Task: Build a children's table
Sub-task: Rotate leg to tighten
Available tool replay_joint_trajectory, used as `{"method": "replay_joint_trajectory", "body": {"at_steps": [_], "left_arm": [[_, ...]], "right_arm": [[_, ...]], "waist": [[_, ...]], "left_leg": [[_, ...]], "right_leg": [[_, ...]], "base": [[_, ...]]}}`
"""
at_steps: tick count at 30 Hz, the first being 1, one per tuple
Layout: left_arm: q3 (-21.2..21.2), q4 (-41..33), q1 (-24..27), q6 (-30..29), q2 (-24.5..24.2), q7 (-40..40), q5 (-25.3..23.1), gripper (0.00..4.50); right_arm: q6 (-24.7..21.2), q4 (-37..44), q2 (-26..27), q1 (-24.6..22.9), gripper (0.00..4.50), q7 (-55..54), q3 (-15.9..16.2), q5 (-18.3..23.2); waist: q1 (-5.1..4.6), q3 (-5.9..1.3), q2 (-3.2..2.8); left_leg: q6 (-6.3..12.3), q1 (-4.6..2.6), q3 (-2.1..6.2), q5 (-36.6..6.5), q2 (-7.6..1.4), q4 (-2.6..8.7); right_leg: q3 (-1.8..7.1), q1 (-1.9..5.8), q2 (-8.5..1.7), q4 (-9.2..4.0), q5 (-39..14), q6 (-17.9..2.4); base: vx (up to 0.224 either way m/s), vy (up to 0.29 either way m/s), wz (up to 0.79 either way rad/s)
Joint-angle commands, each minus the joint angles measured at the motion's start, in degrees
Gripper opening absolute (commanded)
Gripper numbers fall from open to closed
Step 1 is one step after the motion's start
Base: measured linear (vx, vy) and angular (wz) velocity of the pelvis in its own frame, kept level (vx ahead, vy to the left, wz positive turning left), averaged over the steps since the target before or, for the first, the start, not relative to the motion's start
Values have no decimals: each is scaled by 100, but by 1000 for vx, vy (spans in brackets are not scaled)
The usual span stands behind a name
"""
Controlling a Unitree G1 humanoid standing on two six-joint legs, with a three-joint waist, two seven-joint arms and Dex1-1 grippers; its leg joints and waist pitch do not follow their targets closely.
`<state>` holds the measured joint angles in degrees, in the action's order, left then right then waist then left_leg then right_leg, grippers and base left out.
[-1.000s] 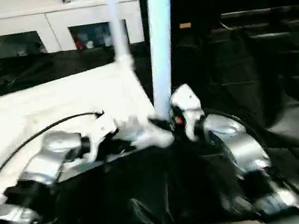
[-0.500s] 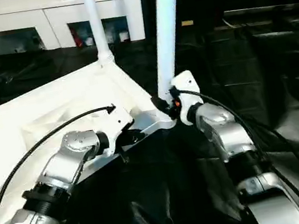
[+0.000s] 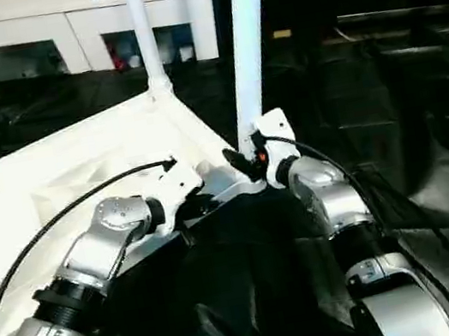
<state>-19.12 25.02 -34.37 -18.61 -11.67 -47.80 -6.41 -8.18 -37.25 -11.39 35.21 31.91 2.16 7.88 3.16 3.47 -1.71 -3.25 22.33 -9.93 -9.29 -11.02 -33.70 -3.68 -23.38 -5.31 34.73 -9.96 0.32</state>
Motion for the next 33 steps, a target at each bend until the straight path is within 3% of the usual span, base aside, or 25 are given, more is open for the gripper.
{"method": "replay_joint_trajectory", "body": {"at_steps": [1, 3, 4, 6, 9, 19, 20, 22, 25, 26, 33], "left_arm": [[-141, -278, -102, 385, -10, -311, 126, 0], [-151, -260, -104, 457, -72, -399, 145, 0], [-168, -227, -107, 587, -166, -549, 175, 0], [-173, -161, -117, 792, -311, -802, 220, 0], [-183, -61, -144, 1027, -446, -1065, 250, 0], [-315, 374, -247, 1726, -856, -2058, 388, 0], [-317, 383, -249, 1736, -860, -2076, 391, 0], [-334, 445, -252, 1829, -875, -2244, 413, 0], [-339, 488, -256, 1875, -876, -2317, 417, 0], [-356, 517, -259, 1919, -883, -2342, 398, 0], [-349, 720, -313, 2120, -883, -2449, 366, 0]], "right_arm": [[1, -32, 2, -69, 346, 179, 116, -21], [23, 31, -53, -104, 353, 272, 131, -29], [44, 134, -145, -161, 376, 395, 177, -56], [37, 305, -319, -266, 376, 673, 235, -45], [41, 417, -462, -340, 376, 959, 253, 0], [-149, 1550, -1208, -995, 376, 2613, 593, 352], [-149, 1565, -1221, -1005, 351, 2641, 603, 352], [-121, 1664, -1336, -1096, 342, 2885, 728, 308], [-79, 1726, -1404, -1146, 308, 3019, 823, 247], [-58, 1742, -1444, -1162, 295, 3070, 888, 187], [-165, 1886, -1543, -1223, 274, 3193, 1020, 128]], "waist": [[34, -437, 31], [44, -432, 28], [62, -434, -29], [73, -441, 1], [97, -438, -61], [239, -435, -59], [243, -434, -53], [257, -435, -76], [246, -425, -49], [250, -428, -67], [255, -431, -48]], "left_leg": [[203, -92, 18, -1399, -154, 384], [206, -91, 23, -1418, -161, 391], [177, -101, 31, -1425, -163, 390], [181, -109, 25, -1433, -160, 388], [171, -112, 23, -1468, -173, 388], [234, -125, 15, -1475, -190, 379], [234, -121, 14, -1488, -188, 379], [189, -127, 23, -1581, -199, 384], [160, -113, 25, -1620, -193, 391], [152, -126, 25, -1638, -195, 387], [148, -126, 28, -1621, -196, 384]], "right_leg": [[205, 305, -266, -398, -914, -1459], [204, 305, -269, -404, -967, -1445], [205, 298, -265, -395, -947, -1452], [202, 301, -255, -397, -886, -1459], [210, 296, -255, -370, -753, -1507], [205, 307, -253, -365, -745, -1511], [208, 313, -256, -372, -778, -1503], [206, 300, -274, -373, -923, -1516], [209, 307, -269, -379, -984, -1503], [213, 298, -280, -384, -1050, -1497], [212, 295, -273, -389, -1138, -1469]], "base": [[0, 0, 0], [0, 0, 0], [0, 0, 0], [0, 0, 0], [0, 0, 0], [0, 0, 0], [0, 0, 0], [0, 0, 0], [0, 0, 0], [0, 0, 0], [0, 0, 0]]}}
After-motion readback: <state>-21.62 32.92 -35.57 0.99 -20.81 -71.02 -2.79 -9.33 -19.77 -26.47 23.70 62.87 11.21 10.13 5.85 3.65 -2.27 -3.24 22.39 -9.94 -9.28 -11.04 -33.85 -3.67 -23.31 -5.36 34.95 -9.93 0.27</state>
